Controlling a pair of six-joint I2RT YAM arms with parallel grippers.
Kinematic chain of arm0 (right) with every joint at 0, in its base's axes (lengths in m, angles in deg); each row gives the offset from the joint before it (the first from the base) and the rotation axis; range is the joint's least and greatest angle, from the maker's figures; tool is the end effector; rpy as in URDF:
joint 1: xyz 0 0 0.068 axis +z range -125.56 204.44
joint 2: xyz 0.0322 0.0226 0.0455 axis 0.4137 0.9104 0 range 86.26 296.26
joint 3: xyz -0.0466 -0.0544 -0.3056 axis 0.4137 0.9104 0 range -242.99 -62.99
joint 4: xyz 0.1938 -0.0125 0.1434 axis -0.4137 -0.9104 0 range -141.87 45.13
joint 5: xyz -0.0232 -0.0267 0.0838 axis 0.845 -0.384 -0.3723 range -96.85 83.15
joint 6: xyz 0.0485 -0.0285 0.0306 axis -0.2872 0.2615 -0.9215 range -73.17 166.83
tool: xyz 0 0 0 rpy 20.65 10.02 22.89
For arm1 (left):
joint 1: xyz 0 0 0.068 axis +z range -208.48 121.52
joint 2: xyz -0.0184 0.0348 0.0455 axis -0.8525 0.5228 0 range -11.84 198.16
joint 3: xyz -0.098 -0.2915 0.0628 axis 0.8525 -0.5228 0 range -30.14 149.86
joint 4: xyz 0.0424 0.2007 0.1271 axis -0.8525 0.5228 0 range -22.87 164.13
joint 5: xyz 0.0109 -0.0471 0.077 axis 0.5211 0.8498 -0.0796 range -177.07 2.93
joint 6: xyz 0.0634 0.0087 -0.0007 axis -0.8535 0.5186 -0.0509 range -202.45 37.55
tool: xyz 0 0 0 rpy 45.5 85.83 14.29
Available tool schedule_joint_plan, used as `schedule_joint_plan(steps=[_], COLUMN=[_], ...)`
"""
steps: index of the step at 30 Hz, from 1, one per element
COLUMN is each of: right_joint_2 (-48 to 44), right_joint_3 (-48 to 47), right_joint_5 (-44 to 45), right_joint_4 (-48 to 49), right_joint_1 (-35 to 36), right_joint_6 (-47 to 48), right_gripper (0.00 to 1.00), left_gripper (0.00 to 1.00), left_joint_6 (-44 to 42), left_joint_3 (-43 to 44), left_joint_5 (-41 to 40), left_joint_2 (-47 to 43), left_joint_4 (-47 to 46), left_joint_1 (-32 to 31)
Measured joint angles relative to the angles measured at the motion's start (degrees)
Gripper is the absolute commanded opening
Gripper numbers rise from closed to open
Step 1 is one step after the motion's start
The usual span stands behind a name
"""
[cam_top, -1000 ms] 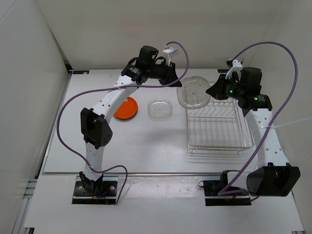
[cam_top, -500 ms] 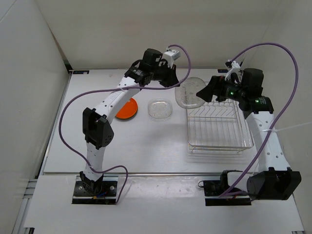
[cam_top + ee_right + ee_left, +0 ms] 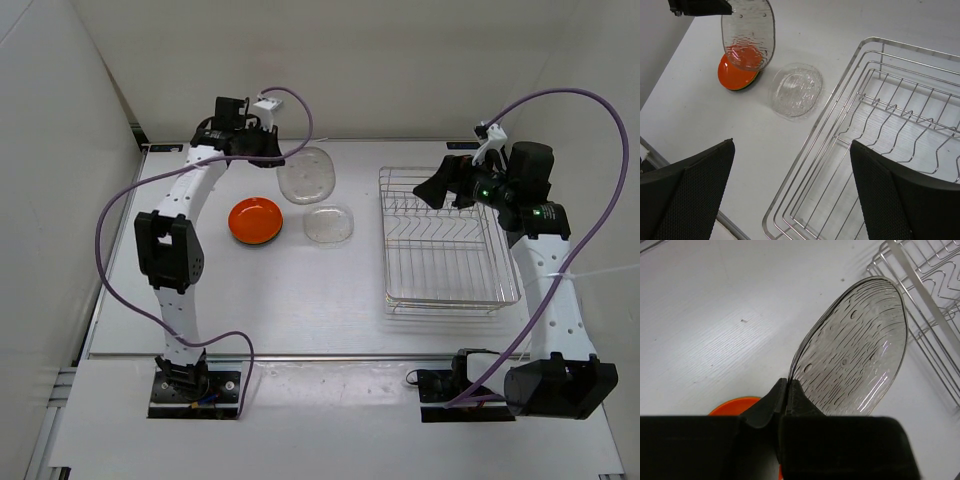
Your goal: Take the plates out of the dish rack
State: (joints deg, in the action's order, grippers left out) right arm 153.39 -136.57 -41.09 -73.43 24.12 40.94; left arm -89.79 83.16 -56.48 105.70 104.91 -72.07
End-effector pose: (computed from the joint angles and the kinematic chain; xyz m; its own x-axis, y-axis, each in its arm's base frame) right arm 0.2229 0.0267 0.4371 -0.4273 0.0871 -0.8999 -0.4754 0.8250 0.3056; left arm 0.4562 -0.1363 0.3503 -0.5724 0.2515 -0.7804 0.6483 0.7216 -0.2430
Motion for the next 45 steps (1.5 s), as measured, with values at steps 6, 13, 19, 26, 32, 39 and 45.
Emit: schedule_joint_plan(steps=[6, 13, 19, 26, 32, 39, 45], right_joint_2=[0.7, 0.8, 0.8, 0.8, 0.8, 0.8, 0.8], right_joint_3=[0.0, 0.0, 0.0, 0.0, -0.1, -0.1, -0.1], right_joint_5=[0.0, 0.0, 0.2, 0.4, 0.4, 0.3, 0.3], right_joint_4=[-0.2, -0.5, -1.3, -1.4, -1.4, -1.5, -1.5], right_joint_1=[0.0, 0.0, 0.0, 0.0, 0.0, 0.0, 0.0], right_joint_6=[0.2, 0.5, 0.8, 1.1, 1.4, 1.4, 1.4], right_gripper=[0.99, 0.99, 0.99, 0.99, 0.99, 0.99, 0.99], left_gripper=[0.1, 0.1, 0.1, 0.1, 0.1, 0.1, 0.1], left_joint_6=[-1.6, -1.9, -2.4, -2.5, -2.5, -2.3, -2.3], left_joint_3=[0.0, 0.2, 0.2, 1.2, 3.0, 4.7, 5.5], left_joint_5=[2.6, 5.0, 5.0, 5.1, 5.0, 4.5, 4.3], left_joint_2=[1.7, 8.4, 10.1, 11.6, 14.0, 16.7, 17.0], left_joint_4=[0.4, 1.6, 2.4, 2.2, 2.2, 2.3, 2.3], left_joint_1=[0.9, -0.8, -1.9, -3.2, -3.5, -3.8, -4.0])
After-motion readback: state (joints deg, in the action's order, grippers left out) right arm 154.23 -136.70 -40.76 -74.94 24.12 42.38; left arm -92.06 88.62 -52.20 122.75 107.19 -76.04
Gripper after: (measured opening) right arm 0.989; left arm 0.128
